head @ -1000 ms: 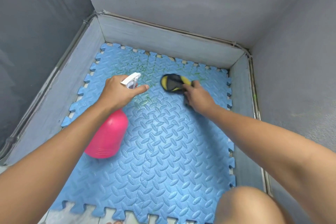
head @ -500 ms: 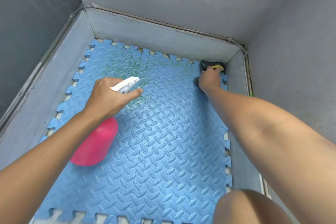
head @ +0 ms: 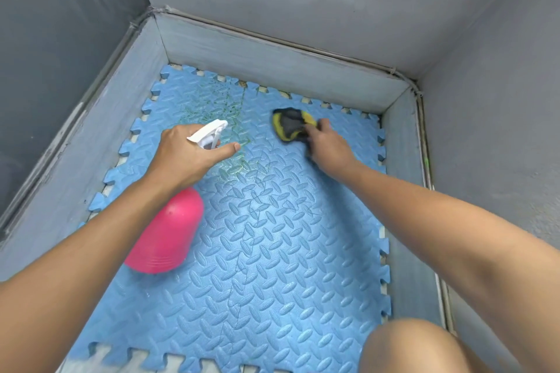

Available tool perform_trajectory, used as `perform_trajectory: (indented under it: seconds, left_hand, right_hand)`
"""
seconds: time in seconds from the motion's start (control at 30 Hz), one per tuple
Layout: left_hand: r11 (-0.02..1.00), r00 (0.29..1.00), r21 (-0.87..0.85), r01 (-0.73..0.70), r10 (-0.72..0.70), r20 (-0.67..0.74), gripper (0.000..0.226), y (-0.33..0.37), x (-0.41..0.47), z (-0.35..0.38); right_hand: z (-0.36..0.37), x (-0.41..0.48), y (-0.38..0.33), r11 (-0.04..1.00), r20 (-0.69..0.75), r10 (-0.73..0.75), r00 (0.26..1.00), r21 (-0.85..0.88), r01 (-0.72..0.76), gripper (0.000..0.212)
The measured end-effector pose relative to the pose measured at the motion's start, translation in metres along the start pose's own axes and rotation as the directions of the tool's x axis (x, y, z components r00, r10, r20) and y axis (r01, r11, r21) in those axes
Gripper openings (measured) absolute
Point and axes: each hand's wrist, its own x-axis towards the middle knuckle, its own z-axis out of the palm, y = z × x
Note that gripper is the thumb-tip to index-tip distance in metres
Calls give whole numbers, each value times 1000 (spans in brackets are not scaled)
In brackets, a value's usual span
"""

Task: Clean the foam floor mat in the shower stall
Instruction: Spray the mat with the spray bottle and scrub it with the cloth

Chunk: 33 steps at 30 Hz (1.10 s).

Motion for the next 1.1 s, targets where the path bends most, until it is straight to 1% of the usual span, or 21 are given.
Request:
perform_trajectory:
  seconds: [0.03, 0.07, 0.1, 0.13, 0.17, 0.2, 0.23, 0.3, 0.37, 0.43, 0.47, 0.5, 0.6, 0.73, 0.87, 0.93, 1.03, 1.1]
  left_hand:
    - [1000, 1000, 11, 0, 0, 9, 56, -1, 0, -1]
    - [1000, 1000, 11, 3, -3, 24, 56, -2, 0, -1]
    - [1000, 999, -1, 6, -6, 40, 57, -3, -1, -1]
    - [1000, 998, -11, 20, -20, 56, 57, -3, -2, -1]
    - [999, 997, -12, 39, -38, 67, 58, -1, -3, -3]
    - [998, 995, -2, 62, -61, 77, 59, 0, -5, -4]
    - [996, 993, 8, 85, -85, 79, 59, 0, -8, -7]
    - [988, 984, 38, 152, -155, 87, 61, -5, -14, -11]
    - [974, 970, 65, 217, -223, 99, 61, -12, -23, -14]
    - [964, 961, 68, 259, -264, 85, 58, -20, -30, -17]
    - [960, 958, 70, 272, -277, 76, 59, -24, -32, -20]
    - [958, 957, 71, 277, -282, 69, 59, -28, -34, -23]
    - [958, 957, 59, 282, -285, 48, 61, -36, -37, -30]
    - [966, 966, 36, 256, -255, -31, 60, -39, -44, -33]
    - [970, 972, 64, 234, -235, 5, 69, -40, -41, -42]
    - [970, 973, 75, 232, -231, -22, 71, -37, -38, -46]
    - [966, 964, 73, 248, -238, -122, 62, -33, -32, -48]
    - [966, 969, 123, 227, -211, -131, 57, -32, -26, -48]
  right_hand:
    - [-5, -4, 29, 991, -25, 133, 991, -4, -133, 40]
    - [-11, -8, 56, 962, -47, 273, 961, 4, -273, 38]
    - [-16, -12, 79, 918, -62, 396, 916, 12, -396, 36]
    - [-18, -17, 93, 881, -66, 473, 878, 15, -473, 35]
    - [-18, -20, 96, 864, -65, 503, 862, 12, -503, 35]
    - [-16, -24, 90, 864, -64, 503, 862, 11, -503, 35]
    - [-12, -26, 75, 882, -74, 471, 879, 16, -471, 35]
    - [-2, -33, 30, 938, -69, 346, 936, 24, -345, 35]
    - [10, -47, -22, 973, -28, 224, 974, 61, -222, 42]
    - [20, -62, -69, 992, 17, 78, 997, 100, -79, 46]
    - [23, -67, -84, 993, 28, 23, 999, 114, -26, 46]
    - [24, -69, -92, 992, 26, 2, 1000, 128, -5, 46]
    - [25, -67, -95, 990, 27, 34, 999, 137, -37, 44]
    - [26, -66, -97, 994, 17, 36, 999, 99, -37, 45]
    - [28, -67, -97, 996, 2, 40, 999, 83, -40, 44]
    - [30, -67, -98, 996, -13, 49, 999, 73, -47, 45]
    - [34, -66, -103, 994, -28, 92, 995, 54, -90, 49]
    - [35, -66, -107, 991, -32, 126, 992, 44, -124, 50]
